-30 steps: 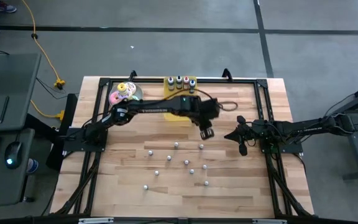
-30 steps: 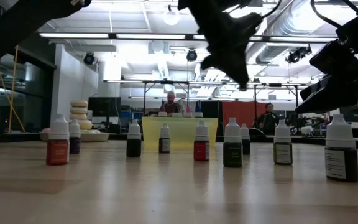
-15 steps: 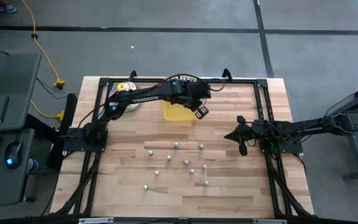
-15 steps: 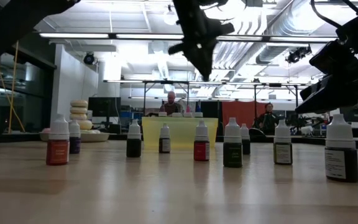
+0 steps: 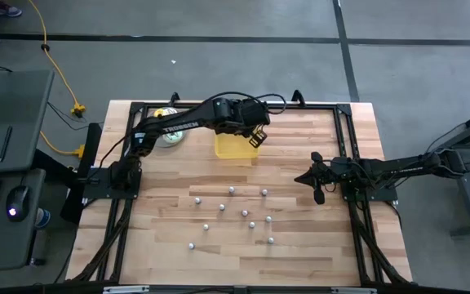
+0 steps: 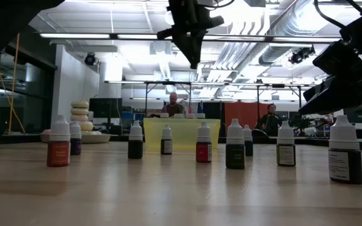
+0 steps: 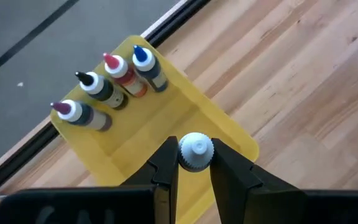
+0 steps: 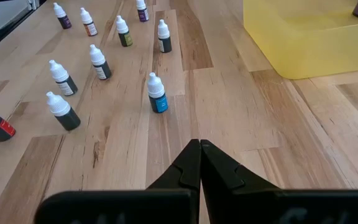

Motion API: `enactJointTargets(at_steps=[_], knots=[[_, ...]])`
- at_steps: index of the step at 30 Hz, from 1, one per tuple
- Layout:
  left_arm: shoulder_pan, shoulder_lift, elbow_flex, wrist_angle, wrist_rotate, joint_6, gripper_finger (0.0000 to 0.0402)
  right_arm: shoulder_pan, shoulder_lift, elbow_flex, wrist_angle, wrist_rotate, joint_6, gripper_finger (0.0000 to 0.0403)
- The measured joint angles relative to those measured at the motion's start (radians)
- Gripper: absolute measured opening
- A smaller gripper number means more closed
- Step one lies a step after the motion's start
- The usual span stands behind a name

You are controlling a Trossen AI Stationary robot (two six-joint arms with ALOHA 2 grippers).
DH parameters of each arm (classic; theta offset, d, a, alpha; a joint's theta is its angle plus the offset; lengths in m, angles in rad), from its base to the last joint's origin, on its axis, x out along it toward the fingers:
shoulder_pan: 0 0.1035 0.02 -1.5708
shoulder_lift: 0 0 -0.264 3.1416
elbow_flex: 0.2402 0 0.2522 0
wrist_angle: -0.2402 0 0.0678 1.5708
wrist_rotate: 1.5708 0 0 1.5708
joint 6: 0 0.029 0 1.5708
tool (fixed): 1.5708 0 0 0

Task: Pick & Place food coloring
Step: Put the right small black food coloring bottle into the yellow bin

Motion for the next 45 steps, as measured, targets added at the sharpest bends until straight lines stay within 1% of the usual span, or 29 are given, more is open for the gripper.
enactJointTargets(at_steps=[2, 4, 6, 8, 11, 12, 14, 16, 18, 19, 21, 24, 27, 31, 34, 37, 39, 45], knots=[[0.000, -0.008, -0.006, 0.014, -0.003, 0.000, 0.0062, 0.000, 0.000, 0.000, 0.000, 0.000, 0.000, 0.0000], [0.002, -0.037, -0.063, 0.084, 0.002, 0.008, 0.0062, 0.000, 0.000, 0.000, 0.000, 0.000, 0.000, 0.0000], [0.012, -0.095, -0.188, 0.175, 0.036, 0.015, 0.0062, 0.000, 0.000, 0.000, 0.000, 0.000, 0.000, 0.0000], [0.020, -0.179, -0.362, 0.356, 0.076, 0.024, 0.0062, 0.000, 0.000, 0.000, 0.001, 0.000, 0.000, 0.0000], [0.030, -0.296, -0.624, 0.574, 0.110, 0.011, 0.0062, 0.000, -0.001, 0.000, 0.001, 0.000, 0.000, 0.0000], [0.039, -0.326, -0.701, 0.625, 0.119, -0.007, 0.0062, 0.000, 0.000, 0.000, 0.002, 0.001, 0.000, 0.0000], [0.054, -0.371, -0.827, 0.676, 0.145, -0.057, 0.0062, 0.000, 0.000, 0.000, -0.001, 0.002, 0.000, 0.0000], [0.071, -0.397, -0.916, 0.741, 0.159, -0.097, 0.0062, 0.000, 0.000, 0.000, 0.000, 0.002, 0.000, 0.0000], [0.091, -0.410, -0.982, 0.758, 0.173, -0.107, 0.0062, 0.000, 0.000, 0.000, 0.000, 0.003, 0.000, 0.0000], [0.101, -0.409, -1.001, 0.793, 0.189, -0.106, 0.0062, 0.000, 0.000, 0.000, 0.001, 0.003, 0.000, 0.0000], [0.123, -0.407, -1.035, 0.811, 0.215, -0.085, 0.0062, 0.000, 0.000, 0.000, -0.001, 0.004, 0.000, 0.0000], [0.155, -0.396, -1.058, 0.885, 0.276, -0.011, 0.0062, 0.000, 0.000, 0.000, 0.000, 0.004, 0.000, 0.0000], [0.191, -0.390, -1.062, 0.883, 0.339, 0.101, 0.0062, 0.000, 0.000, 0.000, 0.000, 0.004, 0.000, 0.0000], [0.234, -0.379, -1.062, 0.882, 0.395, 0.285, 0.0062, 0.000, 0.000, 0.000, 0.000, 0.004, 0.000, 0.0000], [0.269, -0.367, -1.062, 0.868, 0.429, 0.377, 0.0062, 0.000, 0.000, 0.000, 0.000, 0.004, 0.000, 0.0000], [0.296, -0.346, -1.063, 0.862, 0.435, 0.435, 0.0062, 0.000, 0.000, 0.000, 0.000, 0.004, 0.000, 0.0000], [0.309, -0.327, -1.062, 0.887, 0.443, 0.451, 0.0062, 0.000, 0.000, 0.000, 0.000, 0.003, 0.000, 0.0000], [0.336, -0.284, -1.062, 0.911, 0.520, 0.497, 0.0062, 0.000, 0.000, 0.000, 0.000, 0.004, 0.000, 0.0000]])
